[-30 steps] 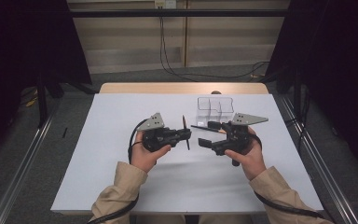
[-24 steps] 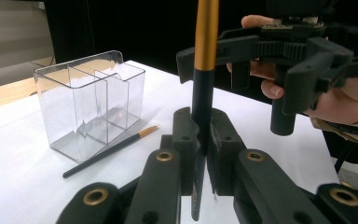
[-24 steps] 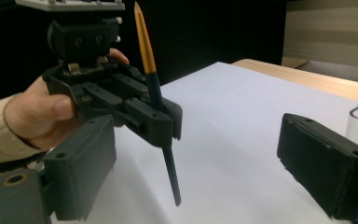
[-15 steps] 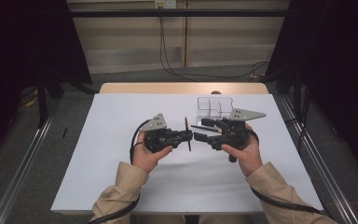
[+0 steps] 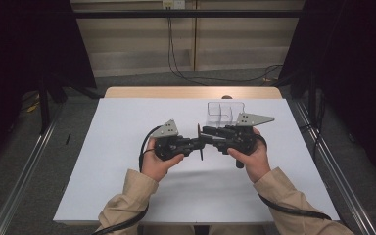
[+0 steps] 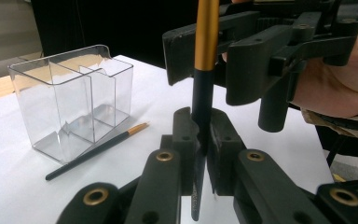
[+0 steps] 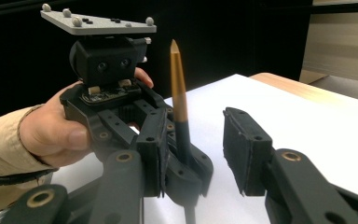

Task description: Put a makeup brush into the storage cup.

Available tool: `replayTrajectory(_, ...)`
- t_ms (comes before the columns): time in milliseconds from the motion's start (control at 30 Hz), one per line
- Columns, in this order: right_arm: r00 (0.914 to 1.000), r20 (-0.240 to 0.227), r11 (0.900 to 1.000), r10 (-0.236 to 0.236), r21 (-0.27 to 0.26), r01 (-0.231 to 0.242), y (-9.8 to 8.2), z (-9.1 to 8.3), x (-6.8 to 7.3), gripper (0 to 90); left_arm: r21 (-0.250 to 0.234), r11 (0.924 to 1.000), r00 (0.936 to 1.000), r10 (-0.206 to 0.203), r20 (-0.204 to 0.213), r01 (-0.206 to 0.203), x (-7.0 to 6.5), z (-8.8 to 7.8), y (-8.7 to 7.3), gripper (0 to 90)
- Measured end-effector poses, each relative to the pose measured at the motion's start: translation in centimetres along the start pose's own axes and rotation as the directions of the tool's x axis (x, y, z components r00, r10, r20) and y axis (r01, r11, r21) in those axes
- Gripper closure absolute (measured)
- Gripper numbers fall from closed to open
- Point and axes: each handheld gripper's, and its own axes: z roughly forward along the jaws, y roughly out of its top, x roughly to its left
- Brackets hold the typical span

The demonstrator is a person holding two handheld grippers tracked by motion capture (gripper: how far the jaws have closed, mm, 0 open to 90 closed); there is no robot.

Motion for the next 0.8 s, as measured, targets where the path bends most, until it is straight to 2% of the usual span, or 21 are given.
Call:
replayTrajectory(467, 0.9996, -0.020, 1.000, 0.021, -0.019, -0.021, -0.11, 0.46, 0.13, 82.5, -0.002, 1.0000, 1.0000, -0.002, 0.002, 0.002, -0.04, 0.02, -0.02, 83.1)
replayTrajectory(800, 0.9999, -0.012, 0.999, 0.007, -0.031, -0.007, 0.19, 0.34, 0.26, 84.3, -0.030, 0.9993, 0.9996, -0.024, 0.013, 0.024, 0.04, -0.24, 0.08, 80.6)
